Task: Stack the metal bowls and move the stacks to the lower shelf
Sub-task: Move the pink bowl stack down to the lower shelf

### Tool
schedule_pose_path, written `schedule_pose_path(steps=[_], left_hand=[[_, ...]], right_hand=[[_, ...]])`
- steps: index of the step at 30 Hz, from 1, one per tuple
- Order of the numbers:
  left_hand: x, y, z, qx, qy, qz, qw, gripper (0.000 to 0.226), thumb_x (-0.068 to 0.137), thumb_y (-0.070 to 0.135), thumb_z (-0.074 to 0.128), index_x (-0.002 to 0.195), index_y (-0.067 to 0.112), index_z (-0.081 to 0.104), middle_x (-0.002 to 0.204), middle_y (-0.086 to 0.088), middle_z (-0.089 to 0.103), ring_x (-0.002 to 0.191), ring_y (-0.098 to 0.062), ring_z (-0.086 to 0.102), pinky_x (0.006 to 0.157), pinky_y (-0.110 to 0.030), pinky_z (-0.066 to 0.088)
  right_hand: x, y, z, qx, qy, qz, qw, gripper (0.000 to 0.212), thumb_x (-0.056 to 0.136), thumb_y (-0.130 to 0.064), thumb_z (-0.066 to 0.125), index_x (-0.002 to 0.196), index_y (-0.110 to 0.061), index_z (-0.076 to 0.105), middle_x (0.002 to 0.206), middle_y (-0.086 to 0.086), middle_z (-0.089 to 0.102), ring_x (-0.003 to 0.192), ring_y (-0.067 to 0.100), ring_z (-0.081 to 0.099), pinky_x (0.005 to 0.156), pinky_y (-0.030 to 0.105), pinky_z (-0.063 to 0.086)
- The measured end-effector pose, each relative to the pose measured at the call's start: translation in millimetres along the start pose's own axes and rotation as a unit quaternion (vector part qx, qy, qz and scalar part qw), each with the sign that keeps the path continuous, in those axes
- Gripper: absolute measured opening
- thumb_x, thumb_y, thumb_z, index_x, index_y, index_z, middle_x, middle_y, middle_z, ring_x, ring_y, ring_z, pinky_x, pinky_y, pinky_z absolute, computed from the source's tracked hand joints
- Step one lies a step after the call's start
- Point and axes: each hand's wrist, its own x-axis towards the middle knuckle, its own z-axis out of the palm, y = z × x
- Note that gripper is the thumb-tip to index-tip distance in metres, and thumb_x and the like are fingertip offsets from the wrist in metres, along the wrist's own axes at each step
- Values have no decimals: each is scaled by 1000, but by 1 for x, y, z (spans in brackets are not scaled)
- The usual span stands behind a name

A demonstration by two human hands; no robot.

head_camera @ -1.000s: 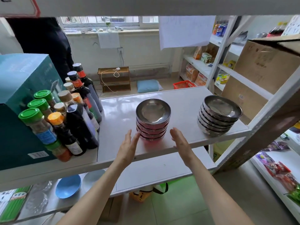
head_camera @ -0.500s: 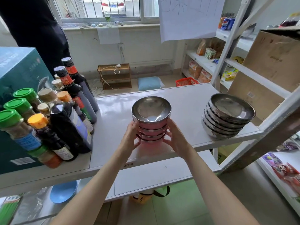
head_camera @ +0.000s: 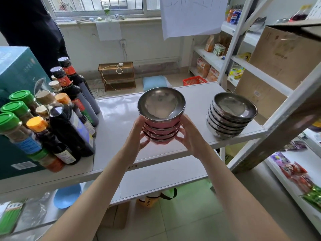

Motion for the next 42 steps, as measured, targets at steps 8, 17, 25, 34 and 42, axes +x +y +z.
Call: schedule_pose_path(steps=[8, 17, 25, 34, 42], left_hand=[[-28, 4, 44, -14, 6, -29, 999, 111, 48, 94, 45, 145, 40, 33, 148, 4, 44, 134, -22, 43, 112, -52, 33], [-80, -33, 111, -55, 47, -2, 997, 100, 52, 92, 53, 137, 41, 46, 138, 10, 55, 128, -14, 50, 107, -48, 40], [-132, -85, 153, -75, 86, -57, 992, 76, 43, 93, 57, 109, 54, 55, 128, 19, 56, 124, -10, 51, 90, -36, 47], [-164, -165, 180, -48, 71, -134, 987, 124, 23, 96, 58, 128, 30, 53, 129, 5, 58, 123, -16, 51, 87, -33, 44], [-141, -272, 199, -74, 65, -186, 977, 105, 46, 86, 59, 138, 39, 40, 142, 13, 47, 130, -9, 43, 109, -42, 35]], right_hand=[[-47, -12, -27, -2, -12, 6, 1000, 60, 75, -62, 60, 128, -34, 51, 119, -18, 64, 115, 4, 58, 97, 38, 46], [-112, -12, -78, -21, -57, 3, 998, 82, 64, -70, 71, 134, -34, 46, 129, -12, 59, 124, 8, 54, 98, 35, 45], [-181, 34, -107, 3, -50, 44, 998, 63, 62, -70, 73, 118, -44, 57, 116, -18, 64, 112, 2, 59, 90, 32, 44], [-247, 108, -133, 41, -22, 129, 991, 53, 79, -49, 61, 130, -35, 51, 136, -4, 54, 133, 18, 46, 111, 48, 36], [-252, 194, -185, 55, 3, 173, 983, 46, 82, -41, 59, 127, -36, 53, 137, 3, 53, 135, 25, 41, 110, 49, 34]])
